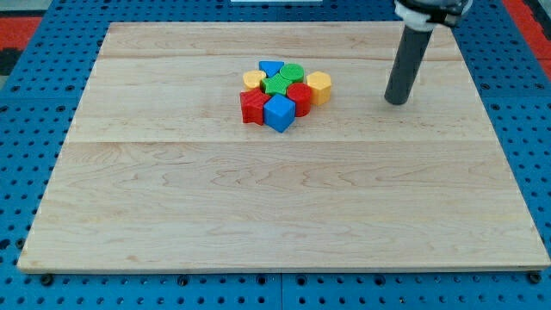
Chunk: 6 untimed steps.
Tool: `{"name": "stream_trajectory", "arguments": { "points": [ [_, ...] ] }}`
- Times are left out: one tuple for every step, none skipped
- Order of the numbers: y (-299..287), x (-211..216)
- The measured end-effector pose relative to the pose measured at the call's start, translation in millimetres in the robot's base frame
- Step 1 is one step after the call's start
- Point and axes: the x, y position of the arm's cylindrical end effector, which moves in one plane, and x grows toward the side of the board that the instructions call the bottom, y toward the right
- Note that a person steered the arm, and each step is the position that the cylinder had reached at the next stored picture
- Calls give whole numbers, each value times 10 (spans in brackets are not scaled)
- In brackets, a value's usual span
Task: Separate the group of blocks
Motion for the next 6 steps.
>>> {"name": "stream_trajectory", "arguments": {
  "points": [
    [-203, -483],
    [-1008, -476],
    [-1820, 124],
    [-2157, 708],
    [-2163, 847],
    [-2208, 491]
  ]
}}
